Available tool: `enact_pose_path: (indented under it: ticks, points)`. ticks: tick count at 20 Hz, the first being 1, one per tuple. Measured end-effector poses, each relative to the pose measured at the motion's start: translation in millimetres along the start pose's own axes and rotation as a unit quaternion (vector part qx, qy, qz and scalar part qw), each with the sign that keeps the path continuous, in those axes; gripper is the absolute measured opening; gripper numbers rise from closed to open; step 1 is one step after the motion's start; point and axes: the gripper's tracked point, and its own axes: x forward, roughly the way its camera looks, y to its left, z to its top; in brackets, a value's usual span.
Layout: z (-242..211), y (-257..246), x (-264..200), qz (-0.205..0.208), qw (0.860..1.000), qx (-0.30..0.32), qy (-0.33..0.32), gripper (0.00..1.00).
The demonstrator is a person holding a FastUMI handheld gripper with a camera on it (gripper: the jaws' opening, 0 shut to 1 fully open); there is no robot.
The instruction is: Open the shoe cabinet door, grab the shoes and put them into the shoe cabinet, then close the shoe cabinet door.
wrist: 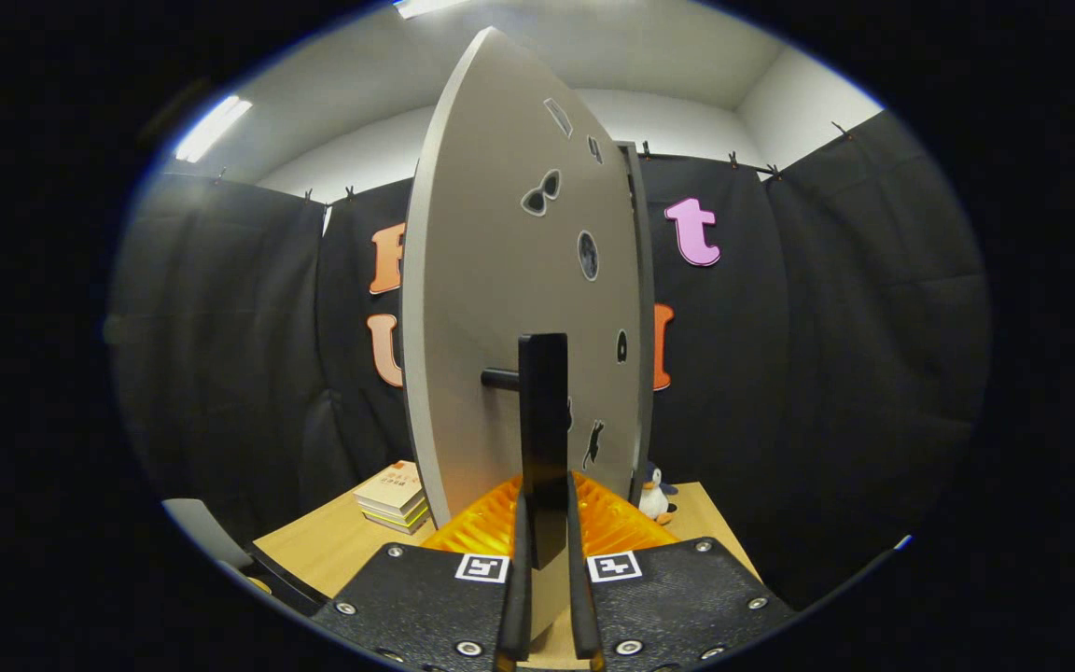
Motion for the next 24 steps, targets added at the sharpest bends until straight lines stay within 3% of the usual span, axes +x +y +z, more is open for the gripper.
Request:
enact_pose_path:
  ticks: [12, 16, 20, 24]
  points:
    - [-2.7, -82.0, -14.3, -0.022, 1.000, -0.008, -0.004, 0.15]
    - [-6.6, -111.5, -14.2, -0.043, 0.999, -0.007, 0.001, 0.09]
    - [-3.3, -116.7, -24.9, -0.041, 0.999, 0.032, 0.008, 0.09]
    - [3.4, -112.5, -38.3, -0.063, 0.998, 0.021, -0.003, 0.09]
